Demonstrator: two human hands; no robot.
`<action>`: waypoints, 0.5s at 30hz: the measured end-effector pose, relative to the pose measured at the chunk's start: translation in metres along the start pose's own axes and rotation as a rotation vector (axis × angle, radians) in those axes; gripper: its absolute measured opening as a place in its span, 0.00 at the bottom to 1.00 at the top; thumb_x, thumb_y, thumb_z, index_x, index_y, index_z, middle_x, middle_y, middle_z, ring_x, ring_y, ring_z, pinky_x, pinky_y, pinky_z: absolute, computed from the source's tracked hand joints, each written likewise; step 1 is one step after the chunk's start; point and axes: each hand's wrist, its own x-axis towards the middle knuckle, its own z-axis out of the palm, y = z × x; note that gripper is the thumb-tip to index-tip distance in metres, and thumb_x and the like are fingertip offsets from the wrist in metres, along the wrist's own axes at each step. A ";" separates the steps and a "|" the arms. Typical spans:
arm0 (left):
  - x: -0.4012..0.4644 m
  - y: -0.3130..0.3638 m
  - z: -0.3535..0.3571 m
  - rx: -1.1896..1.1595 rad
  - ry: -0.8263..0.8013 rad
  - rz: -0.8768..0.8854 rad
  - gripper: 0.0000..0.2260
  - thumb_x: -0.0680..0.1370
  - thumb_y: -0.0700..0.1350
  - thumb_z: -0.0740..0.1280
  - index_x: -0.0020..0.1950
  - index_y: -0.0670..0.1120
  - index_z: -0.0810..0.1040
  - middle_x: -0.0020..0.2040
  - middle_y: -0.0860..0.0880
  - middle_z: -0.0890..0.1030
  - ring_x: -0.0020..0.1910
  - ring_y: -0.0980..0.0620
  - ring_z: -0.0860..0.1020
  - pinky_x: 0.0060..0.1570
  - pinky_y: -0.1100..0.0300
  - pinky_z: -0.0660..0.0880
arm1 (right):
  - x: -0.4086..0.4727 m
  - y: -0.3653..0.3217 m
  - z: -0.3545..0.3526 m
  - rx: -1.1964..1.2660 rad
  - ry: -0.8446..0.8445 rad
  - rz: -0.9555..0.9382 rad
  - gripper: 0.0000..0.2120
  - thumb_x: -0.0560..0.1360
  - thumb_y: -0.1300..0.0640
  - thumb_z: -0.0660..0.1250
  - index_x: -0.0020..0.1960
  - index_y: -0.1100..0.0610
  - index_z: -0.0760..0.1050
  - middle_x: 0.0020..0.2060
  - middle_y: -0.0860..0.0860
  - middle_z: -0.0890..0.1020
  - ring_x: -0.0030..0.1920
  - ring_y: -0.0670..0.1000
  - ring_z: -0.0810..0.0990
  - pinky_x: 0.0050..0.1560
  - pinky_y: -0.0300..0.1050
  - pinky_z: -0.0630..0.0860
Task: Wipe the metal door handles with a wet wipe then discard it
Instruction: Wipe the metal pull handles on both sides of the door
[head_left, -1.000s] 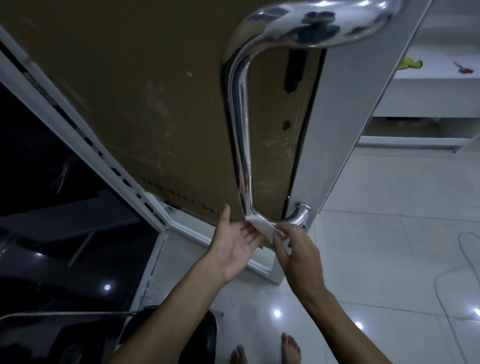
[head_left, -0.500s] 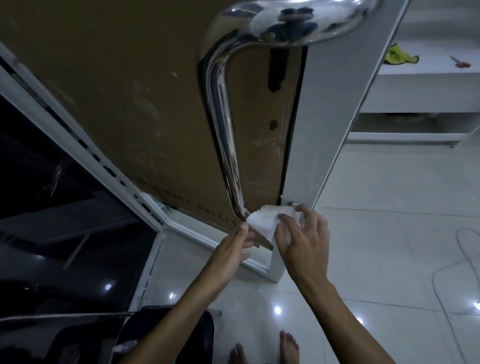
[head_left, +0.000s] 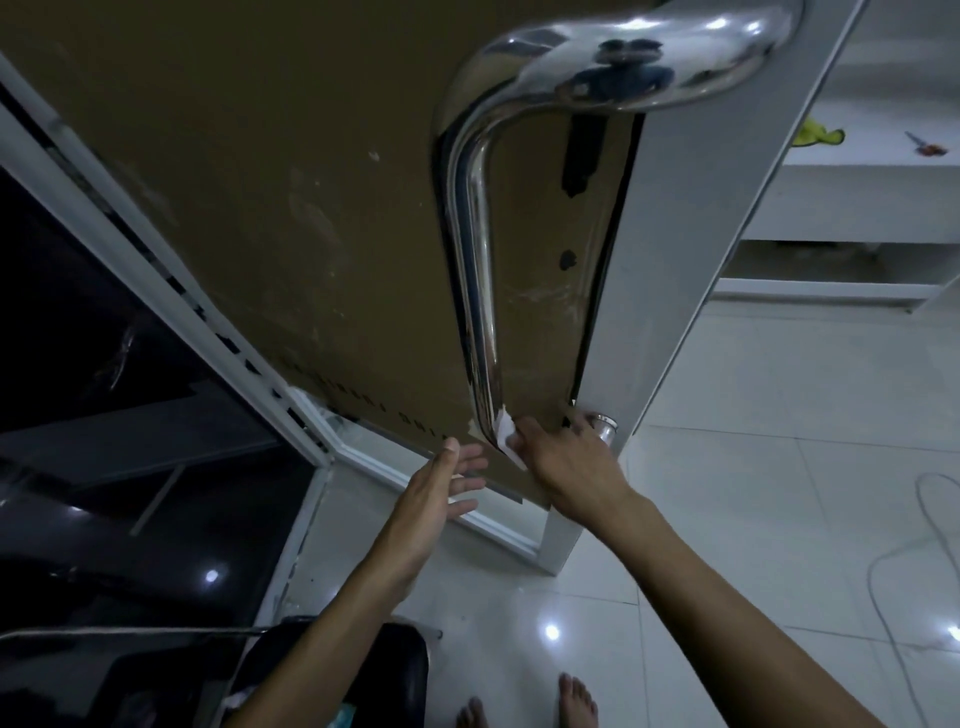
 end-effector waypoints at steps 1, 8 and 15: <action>0.001 0.001 -0.001 -0.008 0.003 0.000 0.19 0.84 0.53 0.49 0.61 0.48 0.76 0.58 0.50 0.80 0.56 0.55 0.79 0.53 0.63 0.76 | 0.004 0.001 -0.008 0.055 -0.074 -0.025 0.10 0.69 0.62 0.73 0.50 0.59 0.79 0.36 0.57 0.80 0.31 0.59 0.79 0.45 0.47 0.72; 0.004 0.002 -0.005 0.002 0.000 -0.013 0.19 0.84 0.53 0.48 0.58 0.50 0.77 0.57 0.50 0.81 0.56 0.54 0.79 0.55 0.60 0.76 | 0.003 0.014 -0.008 0.112 -0.228 -0.074 0.07 0.78 0.63 0.62 0.53 0.58 0.77 0.40 0.59 0.80 0.42 0.60 0.78 0.42 0.49 0.72; -0.004 0.009 -0.002 0.250 -0.127 0.075 0.13 0.84 0.44 0.55 0.57 0.48 0.80 0.54 0.52 0.82 0.55 0.55 0.80 0.56 0.62 0.74 | -0.021 0.017 0.004 -0.044 0.119 -0.030 0.06 0.74 0.54 0.69 0.40 0.55 0.80 0.31 0.54 0.81 0.35 0.56 0.81 0.64 0.53 0.71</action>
